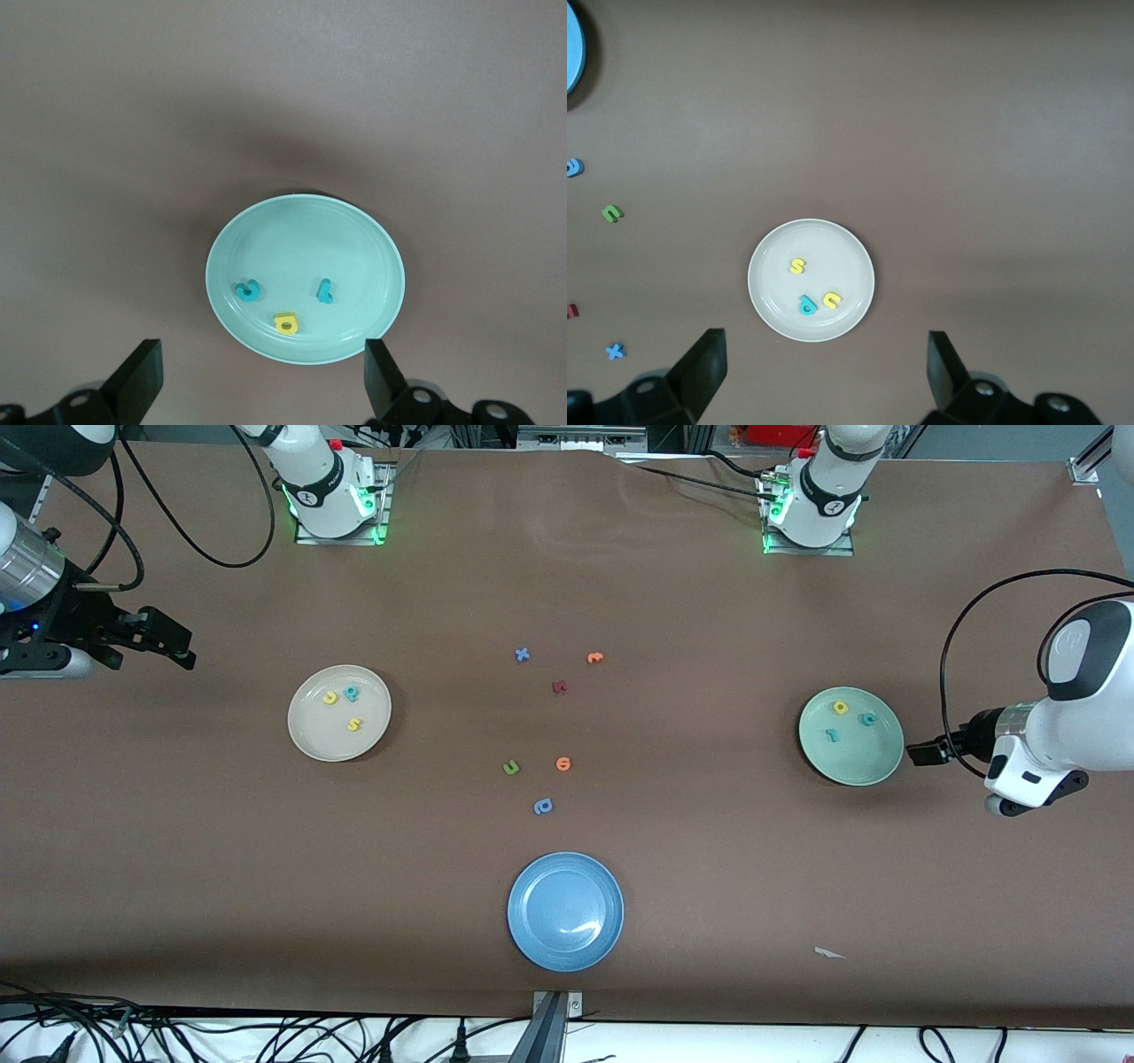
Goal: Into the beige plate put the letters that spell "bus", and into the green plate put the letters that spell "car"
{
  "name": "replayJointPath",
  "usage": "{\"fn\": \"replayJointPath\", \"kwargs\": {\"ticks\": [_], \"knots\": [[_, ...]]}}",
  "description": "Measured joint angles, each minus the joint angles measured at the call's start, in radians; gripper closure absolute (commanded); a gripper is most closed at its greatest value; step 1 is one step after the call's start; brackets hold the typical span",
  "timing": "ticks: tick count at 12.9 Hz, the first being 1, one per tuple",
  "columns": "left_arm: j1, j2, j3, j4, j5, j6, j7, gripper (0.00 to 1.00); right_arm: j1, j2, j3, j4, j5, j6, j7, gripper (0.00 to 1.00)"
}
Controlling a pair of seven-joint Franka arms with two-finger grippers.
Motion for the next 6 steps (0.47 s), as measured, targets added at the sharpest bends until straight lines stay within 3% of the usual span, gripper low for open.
{"fn": "replayJointPath", "kwargs": {"ticks": [6], "knots": [[0.002, 0.000, 0.002, 0.019, 0.000, 0.000, 0.001, 0.00, 0.000, 0.000, 0.000, 0.000, 0.000, -0.004, 0.000, 0.00]]}}
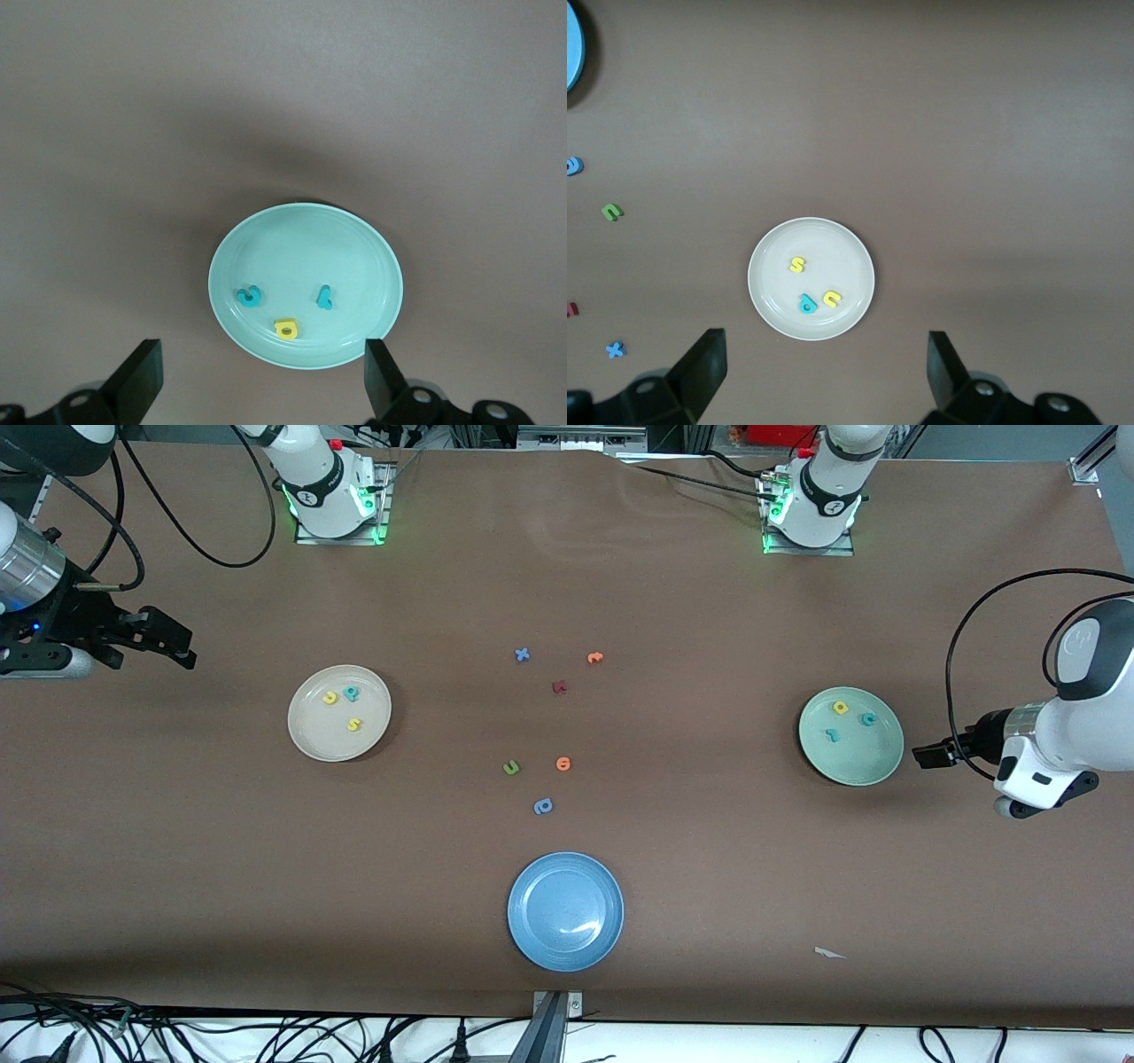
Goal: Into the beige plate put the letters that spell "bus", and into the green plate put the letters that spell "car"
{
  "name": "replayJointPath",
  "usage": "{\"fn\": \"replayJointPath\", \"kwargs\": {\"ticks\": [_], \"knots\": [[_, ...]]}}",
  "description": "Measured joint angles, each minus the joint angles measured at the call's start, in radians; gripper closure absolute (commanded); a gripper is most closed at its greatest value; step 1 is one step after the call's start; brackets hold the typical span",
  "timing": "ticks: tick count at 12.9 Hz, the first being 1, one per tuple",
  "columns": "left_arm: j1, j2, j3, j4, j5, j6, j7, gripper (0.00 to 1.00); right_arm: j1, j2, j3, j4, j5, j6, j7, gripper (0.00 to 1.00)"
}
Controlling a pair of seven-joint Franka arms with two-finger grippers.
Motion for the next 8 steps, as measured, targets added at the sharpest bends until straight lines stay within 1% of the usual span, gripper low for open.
{"fn": "replayJointPath", "kwargs": {"ticks": [8], "knots": [[0.003, 0.000, 0.001, 0.015, 0.000, 0.000, 0.000, 0.00, 0.000, 0.000, 0.000, 0.000, 0.000, 0.000, 0.000, 0.00]]}}
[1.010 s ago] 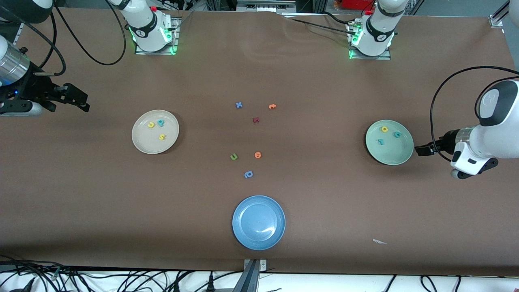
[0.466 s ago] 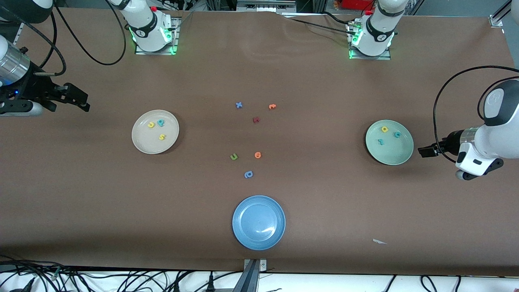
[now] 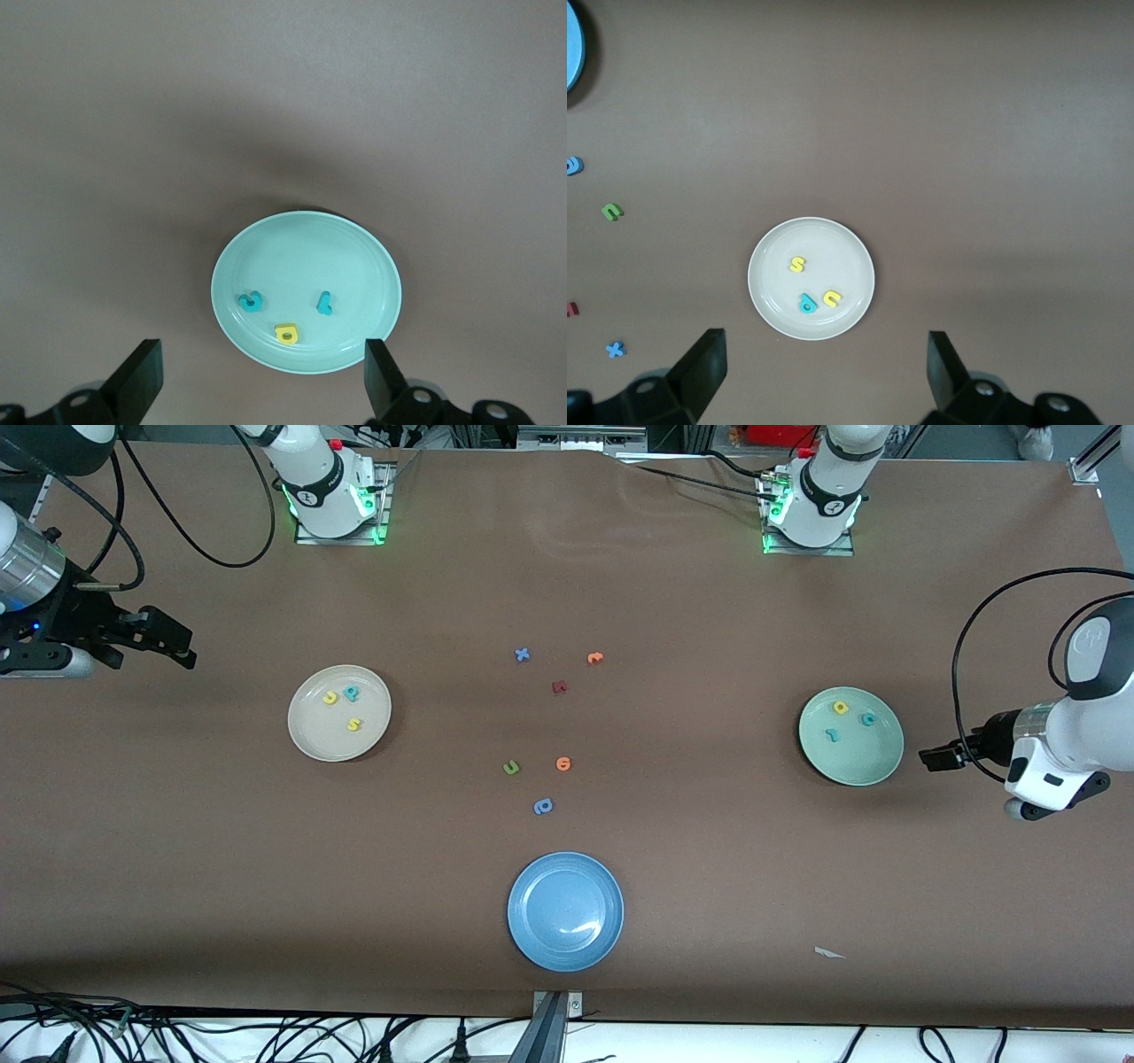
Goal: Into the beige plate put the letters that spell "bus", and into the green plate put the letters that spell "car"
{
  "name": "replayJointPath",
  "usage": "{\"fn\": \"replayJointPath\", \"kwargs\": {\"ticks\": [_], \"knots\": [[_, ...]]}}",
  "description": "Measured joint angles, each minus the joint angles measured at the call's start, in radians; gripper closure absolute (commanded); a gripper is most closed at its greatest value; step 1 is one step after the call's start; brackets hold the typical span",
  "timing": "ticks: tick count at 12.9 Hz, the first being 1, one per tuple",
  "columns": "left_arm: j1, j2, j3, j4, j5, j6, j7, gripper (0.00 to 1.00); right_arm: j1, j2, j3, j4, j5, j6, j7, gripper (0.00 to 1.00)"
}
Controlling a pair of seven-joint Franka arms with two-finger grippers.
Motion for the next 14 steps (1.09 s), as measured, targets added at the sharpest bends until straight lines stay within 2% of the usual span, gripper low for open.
{"fn": "replayJointPath", "kwargs": {"ticks": [6, 8, 9, 10, 14], "knots": [[-0.005, -0.004, -0.005, 0.065, 0.000, 0.000, 0.010, 0.00, 0.000, 0.000, -0.008, 0.000, 0.000, 0.000, 0.000, 0.00], [-0.041, -0.024, 0.034, 0.089, -0.021, -0.005, 0.050, 0.00, 0.000, 0.000, -0.008, 0.000, 0.000, 0.000, 0.000, 0.00], [-0.092, -0.049, 0.101, 0.098, -0.071, -0.007, 0.078, 0.00, 0.000, 0.000, -0.009, 0.000, 0.000, 0.000, 0.000, 0.00], [-0.165, -0.084, 0.200, 0.103, -0.136, -0.007, 0.116, 0.00, 0.000, 0.000, -0.010, 0.000, 0.000, 0.000, 0.000, 0.00], [-0.581, -0.243, 0.690, 0.111, -0.361, -0.054, 0.235, 0.00, -0.001, 0.000, -0.015, -0.001, 0.000, 0.000, 0.000, 0.00]]}}
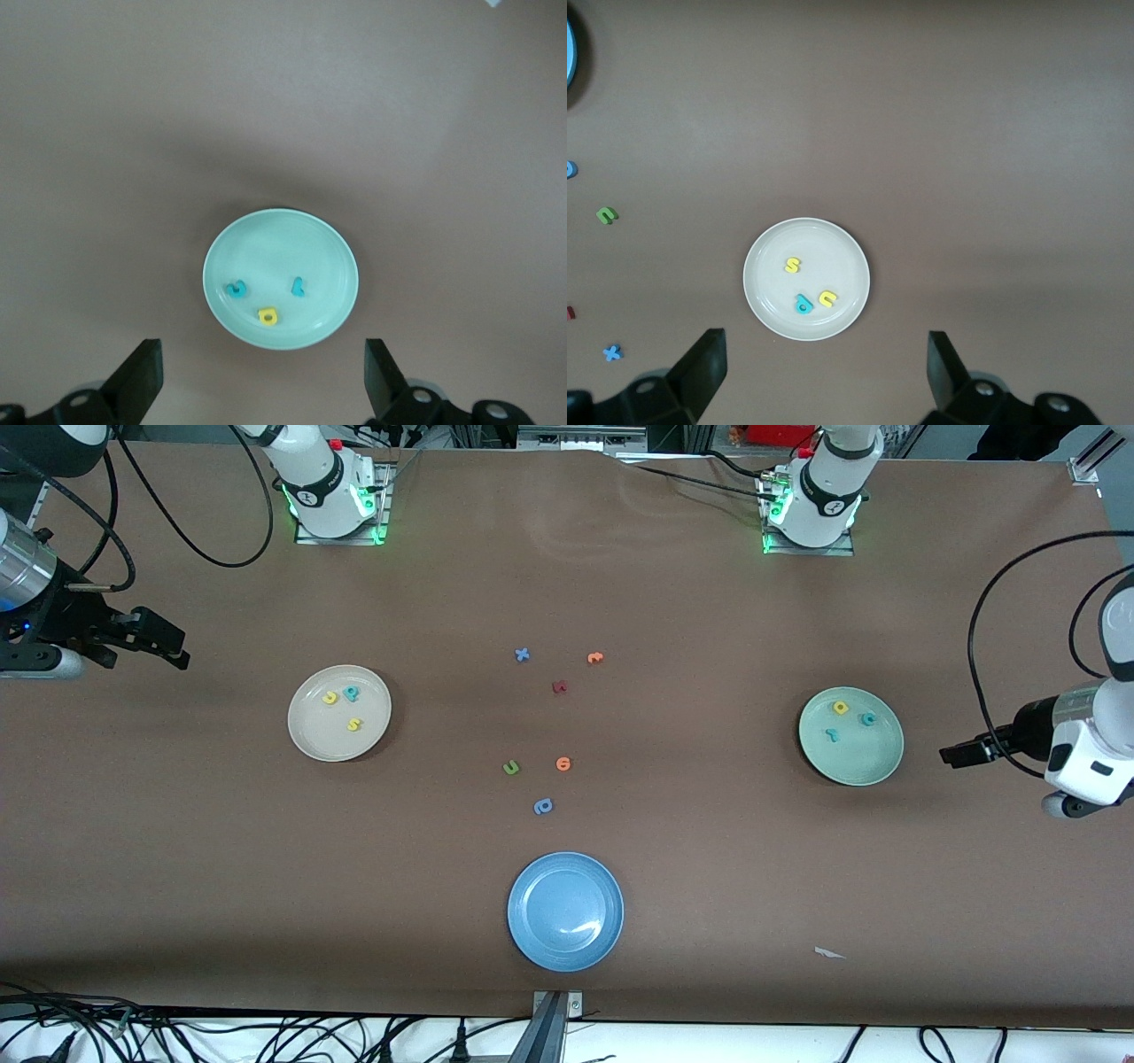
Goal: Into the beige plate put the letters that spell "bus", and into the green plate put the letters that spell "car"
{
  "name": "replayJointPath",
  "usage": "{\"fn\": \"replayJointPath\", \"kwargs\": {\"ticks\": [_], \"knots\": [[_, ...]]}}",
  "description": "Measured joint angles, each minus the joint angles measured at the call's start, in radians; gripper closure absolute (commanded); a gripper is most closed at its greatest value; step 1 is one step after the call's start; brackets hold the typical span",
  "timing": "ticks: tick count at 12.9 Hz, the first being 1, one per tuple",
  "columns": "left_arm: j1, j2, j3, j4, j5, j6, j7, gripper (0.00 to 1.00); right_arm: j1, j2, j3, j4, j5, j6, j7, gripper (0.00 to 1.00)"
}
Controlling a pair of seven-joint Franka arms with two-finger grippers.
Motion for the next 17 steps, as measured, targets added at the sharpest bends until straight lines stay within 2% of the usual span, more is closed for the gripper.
{"fn": "replayJointPath", "kwargs": {"ticks": [2, 4, 5, 9, 17], "knots": [[-0.159, -0.067, 0.166, 0.000, -0.067, -0.016, 0.028, 0.00, 0.000, 0.000, 0.000, 0.000, 0.000, 0.000, 0.000, 0.00], [-0.240, -0.121, 0.257, -0.001, -0.122, -0.021, 0.071, 0.02, 0.000, 0.000, -0.001, 0.000, 0.000, 0.000, 0.000, 0.00], [-0.253, -0.143, 0.275, -0.003, -0.141, -0.024, 0.094, 0.04, 0.000, 0.000, -0.001, 0.000, 0.000, 0.000, 0.000, 0.00], [-0.255, -0.200, 0.282, -0.050, -0.151, -0.029, 0.174, 0.02, 0.000, 0.000, -0.002, 0.000, 0.000, 0.000, 0.000, 0.00], [-0.253, -0.192, 0.291, -0.075, -0.143, -0.029, 0.295, 0.00, 0.000, 0.000, -0.003, 0.000, 0.000, 0.003, 0.000, 0.00]]}}
